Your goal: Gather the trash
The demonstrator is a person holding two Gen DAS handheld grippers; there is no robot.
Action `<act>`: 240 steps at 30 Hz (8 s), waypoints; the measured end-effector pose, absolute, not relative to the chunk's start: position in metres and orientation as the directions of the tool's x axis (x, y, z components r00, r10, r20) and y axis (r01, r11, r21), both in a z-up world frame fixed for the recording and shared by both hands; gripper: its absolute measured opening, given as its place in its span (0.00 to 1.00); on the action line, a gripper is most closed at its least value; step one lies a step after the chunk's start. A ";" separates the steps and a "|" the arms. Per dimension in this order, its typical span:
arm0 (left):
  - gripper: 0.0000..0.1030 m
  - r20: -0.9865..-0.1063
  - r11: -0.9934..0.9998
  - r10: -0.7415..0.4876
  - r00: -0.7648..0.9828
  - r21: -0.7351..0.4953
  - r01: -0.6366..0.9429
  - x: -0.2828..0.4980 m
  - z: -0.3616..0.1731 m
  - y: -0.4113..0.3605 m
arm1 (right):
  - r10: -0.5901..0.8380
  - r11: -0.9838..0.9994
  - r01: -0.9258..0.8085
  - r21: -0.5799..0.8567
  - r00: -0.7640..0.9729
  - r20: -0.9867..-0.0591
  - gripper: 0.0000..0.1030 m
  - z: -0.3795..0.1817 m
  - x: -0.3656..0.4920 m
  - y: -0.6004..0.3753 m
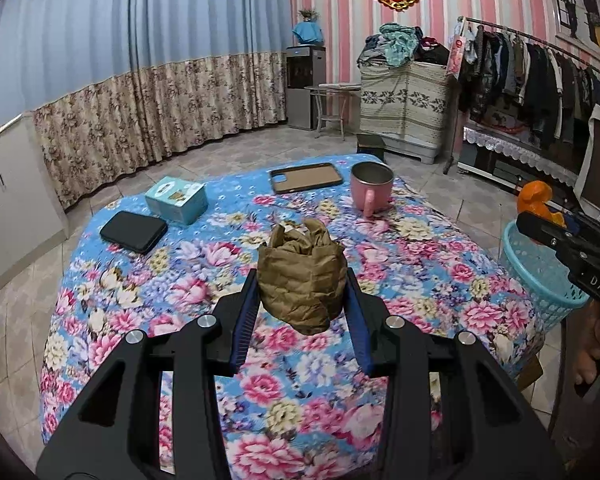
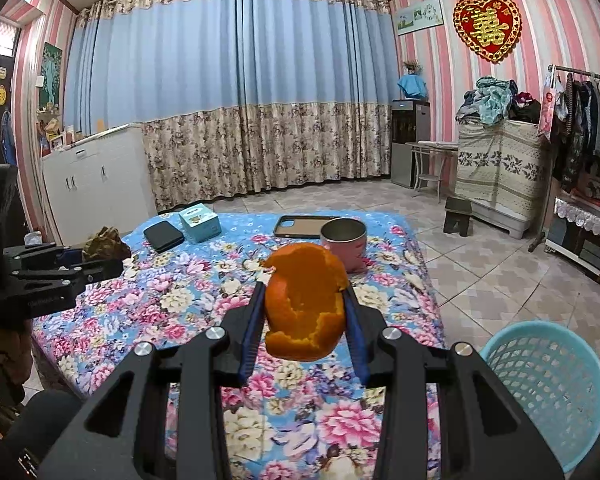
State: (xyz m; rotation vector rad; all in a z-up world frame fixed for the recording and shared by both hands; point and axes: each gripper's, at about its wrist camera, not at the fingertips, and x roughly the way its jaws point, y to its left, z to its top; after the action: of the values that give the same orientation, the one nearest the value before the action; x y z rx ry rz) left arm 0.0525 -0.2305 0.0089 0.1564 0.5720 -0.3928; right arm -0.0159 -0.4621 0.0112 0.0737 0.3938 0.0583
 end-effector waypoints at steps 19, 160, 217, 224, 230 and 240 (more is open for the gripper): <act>0.39 -0.530 0.834 -0.411 0.741 0.108 0.540 0.031 0.032 -0.322 | 0.004 0.997 0.026 0.079 0.936 -0.352 0.37 0.021 -0.029 -0.511; 0.95 -0.348 0.998 -0.067 0.935 -0.021 0.063 -0.012 -0.044 -0.095 | -0.197 0.962 0.250 0.108 0.913 -0.358 0.91 -0.029 -0.033 -0.327; 0.95 -0.354 0.987 -0.134 0.926 0.033 0.156 -0.023 -0.046 -0.110 | -0.291 0.944 0.324 0.061 0.905 -0.312 0.93 -0.029 -0.063 -0.319; 0.95 -0.354 0.987 -0.134 0.926 0.034 0.155 -0.023 -0.046 -0.110 | -0.290 0.944 0.324 0.061 0.904 -0.314 0.93 -0.029 -0.062 -0.319; 0.95 -0.354 0.987 -0.132 0.926 0.036 0.155 -0.023 -0.046 -0.110 | -0.291 0.944 0.324 0.059 0.905 -0.311 0.93 -0.029 -0.063 -0.318; 0.95 -0.354 0.987 -0.131 0.926 0.037 0.154 -0.023 -0.046 -0.111 | -0.288 0.945 0.321 0.059 0.905 -0.312 0.93 -0.031 -0.063 -0.318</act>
State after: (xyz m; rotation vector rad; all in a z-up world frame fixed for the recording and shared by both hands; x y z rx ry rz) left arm -0.0235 -0.1106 -0.0456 0.0650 0.3581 -0.1463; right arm -0.0632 -0.3176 -0.0307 0.1100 0.3055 -0.3152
